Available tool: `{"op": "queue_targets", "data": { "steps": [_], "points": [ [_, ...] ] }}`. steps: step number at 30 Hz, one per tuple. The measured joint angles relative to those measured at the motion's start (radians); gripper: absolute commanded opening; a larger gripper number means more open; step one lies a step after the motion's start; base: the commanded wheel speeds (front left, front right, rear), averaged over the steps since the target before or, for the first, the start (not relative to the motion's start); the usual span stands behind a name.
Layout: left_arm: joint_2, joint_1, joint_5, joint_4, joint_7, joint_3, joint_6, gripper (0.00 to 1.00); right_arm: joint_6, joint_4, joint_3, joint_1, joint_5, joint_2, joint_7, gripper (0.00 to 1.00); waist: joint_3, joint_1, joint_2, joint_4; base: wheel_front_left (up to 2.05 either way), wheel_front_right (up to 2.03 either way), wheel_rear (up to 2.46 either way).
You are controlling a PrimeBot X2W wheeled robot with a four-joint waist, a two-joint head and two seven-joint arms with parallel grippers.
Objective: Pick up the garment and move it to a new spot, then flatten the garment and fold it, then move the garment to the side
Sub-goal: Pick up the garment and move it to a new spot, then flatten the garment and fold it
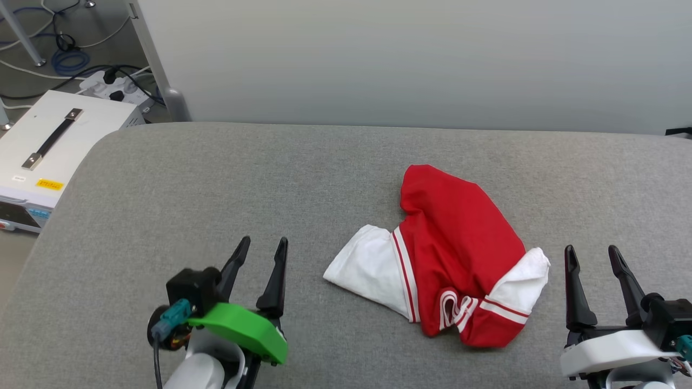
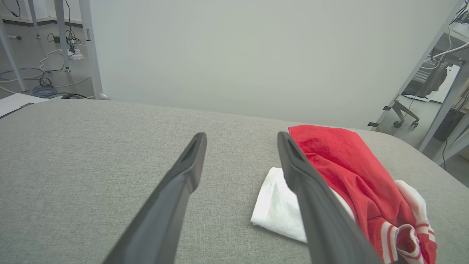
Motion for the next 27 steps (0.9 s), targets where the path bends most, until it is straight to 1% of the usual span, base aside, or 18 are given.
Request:
{"op": "queue_targets", "data": {
  "steps": [3, 6, 8, 11, 18, 23, 24, 27],
  "points": [
    [-0.036, 0.051, 0.047, -0.031, 0.0, 0.049, -0.001, 1.0, 0.0, -0.003, 0.001, 0.003, 0.0, 0.0, 0.0, 1.0, 0.001, 0.0, 0.0, 0.004, 0.0, 0.0, 0.0],
    [-0.072, 0.084, 0.109, -0.056, 0.0, 0.081, -0.015, 1.0, 0.0, -0.009, 0.006, 0.009, 0.004, 0.0, 0.0, 1.0, -0.002, 0.0, 0.0, 0.002, 0.0, 0.0, 0.0],
    [-0.095, 0.107, 0.13, -0.067, 0.0, 0.112, -0.018, 1.0, 0.0, -0.013, 0.008, 0.017, 0.006, 0.0, 0.0, 1.0, -0.004, 0.0, 0.0, -0.002, 0.0, 0.0, 0.0],
    [-0.119, 0.135, 0.165, -0.075, 0.0, 0.149, -0.038, 1.0, 0.0, -0.013, 0.011, 0.027, 0.007, 0.0, 0.0, 1.0, -0.01, 0.0, 0.0, -0.008, 0.0, 0.0, 0.0],
    [-0.147, 0.148, 0.22, -0.068, 0.0, 0.2, -0.085, 1.0, 0.0, -0.013, 0.026, 0.033, 0.008, 0.0, 0.0, 1.0, -0.011, 0.0, 0.0, -0.02, 0.0, 0.0, 0.0],
    [-0.155, 0.141, 0.24, -0.03, 0.001, 0.198, -0.115, 1.0, 0.0, -0.017, 0.031, 0.033, 0.008, 0.0, 0.0, 1.0, 0.003, 0.0, 0.0, -0.031, 0.0, 0.0, 0.0],
    [-0.155, 0.136, 0.236, -0.016, 0.012, 0.193, -0.118, 1.0, 0.0, -0.019, 0.031, 0.033, 0.008, 0.0, 0.0, 1.0, 0.007, 0.0, 0.0, -0.033, 0.0, 0.0, 0.0],
    [-0.153, 0.091, 0.216, 0.01, 0.124, 0.169, -0.131, 1.0, 0.0, -0.024, 0.031, 0.032, 0.006, 0.0, 0.0, 1.0, 0.025, 0.0, 0.0, -0.04, 0.0, 0.0, 0.0]
  ]
}}
